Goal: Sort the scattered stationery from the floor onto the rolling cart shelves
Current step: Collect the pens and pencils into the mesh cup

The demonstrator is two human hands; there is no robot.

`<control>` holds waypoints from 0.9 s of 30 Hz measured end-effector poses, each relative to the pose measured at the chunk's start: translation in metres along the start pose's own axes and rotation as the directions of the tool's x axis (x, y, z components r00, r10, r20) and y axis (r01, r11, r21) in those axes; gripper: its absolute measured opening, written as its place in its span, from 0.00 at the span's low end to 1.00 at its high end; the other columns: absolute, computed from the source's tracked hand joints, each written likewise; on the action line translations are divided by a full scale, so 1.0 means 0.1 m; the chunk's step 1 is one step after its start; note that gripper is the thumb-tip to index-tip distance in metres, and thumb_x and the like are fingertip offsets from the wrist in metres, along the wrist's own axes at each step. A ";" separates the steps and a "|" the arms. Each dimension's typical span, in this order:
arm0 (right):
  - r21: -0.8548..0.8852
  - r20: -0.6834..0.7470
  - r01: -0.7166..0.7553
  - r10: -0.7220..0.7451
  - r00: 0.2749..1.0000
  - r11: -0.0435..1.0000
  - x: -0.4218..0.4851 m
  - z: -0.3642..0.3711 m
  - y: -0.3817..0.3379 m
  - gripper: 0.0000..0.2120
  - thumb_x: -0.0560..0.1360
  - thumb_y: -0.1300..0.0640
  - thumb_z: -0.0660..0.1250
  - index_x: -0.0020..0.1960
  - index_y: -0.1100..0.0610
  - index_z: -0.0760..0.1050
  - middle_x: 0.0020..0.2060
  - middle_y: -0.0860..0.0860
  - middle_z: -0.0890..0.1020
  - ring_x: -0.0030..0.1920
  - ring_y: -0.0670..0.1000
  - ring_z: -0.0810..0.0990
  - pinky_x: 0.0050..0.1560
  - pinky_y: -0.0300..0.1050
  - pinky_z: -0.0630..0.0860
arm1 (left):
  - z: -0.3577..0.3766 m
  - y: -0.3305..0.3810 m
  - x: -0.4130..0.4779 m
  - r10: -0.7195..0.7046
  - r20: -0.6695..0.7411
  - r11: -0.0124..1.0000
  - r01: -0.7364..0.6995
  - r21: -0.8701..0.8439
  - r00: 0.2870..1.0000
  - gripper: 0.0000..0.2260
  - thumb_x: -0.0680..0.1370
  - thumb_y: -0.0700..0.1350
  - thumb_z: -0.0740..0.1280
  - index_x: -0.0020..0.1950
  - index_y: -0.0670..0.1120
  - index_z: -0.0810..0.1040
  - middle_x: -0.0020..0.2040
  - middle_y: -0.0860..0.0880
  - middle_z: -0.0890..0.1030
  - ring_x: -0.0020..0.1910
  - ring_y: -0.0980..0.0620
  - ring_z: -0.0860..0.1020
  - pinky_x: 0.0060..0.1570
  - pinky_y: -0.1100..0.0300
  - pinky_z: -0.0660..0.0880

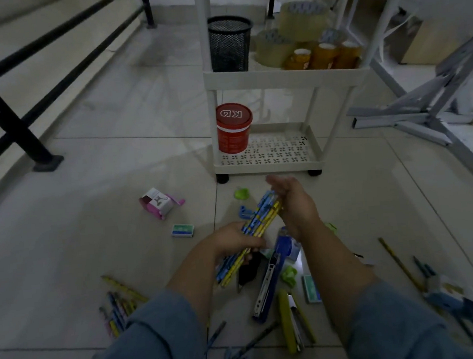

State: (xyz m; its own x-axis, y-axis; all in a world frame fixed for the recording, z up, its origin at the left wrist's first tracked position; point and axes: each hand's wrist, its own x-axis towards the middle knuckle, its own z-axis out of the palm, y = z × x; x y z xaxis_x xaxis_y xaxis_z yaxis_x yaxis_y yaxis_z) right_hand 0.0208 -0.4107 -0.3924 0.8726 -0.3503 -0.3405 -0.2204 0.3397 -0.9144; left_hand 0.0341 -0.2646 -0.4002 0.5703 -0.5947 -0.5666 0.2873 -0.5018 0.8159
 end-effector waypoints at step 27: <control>0.702 -0.137 0.236 -0.198 0.970 0.671 0.41 0.56 -2.19 0.15 0.80 0.56 0.58 0.35 0.56 0.68 0.29 0.50 0.81 0.35 0.48 0.81 0.52 0.49 0.78 | -0.84 1.96 -0.51 0.802 -0.507 0.576 -0.186 0.796 0.317 0.18 0.82 0.47 0.56 0.71 0.46 0.65 0.71 0.45 0.68 0.72 0.47 0.63 0.69 0.54 0.62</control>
State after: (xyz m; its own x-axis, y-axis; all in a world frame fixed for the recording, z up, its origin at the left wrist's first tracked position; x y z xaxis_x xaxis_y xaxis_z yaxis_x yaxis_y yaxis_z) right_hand 0.1289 -0.4508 -0.1935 0.8307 -0.5271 -0.1792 0.3645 0.7583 -0.5404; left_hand 0.1264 -0.2801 -0.2016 0.8010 -0.2726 0.5330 -0.5529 -0.6783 0.4840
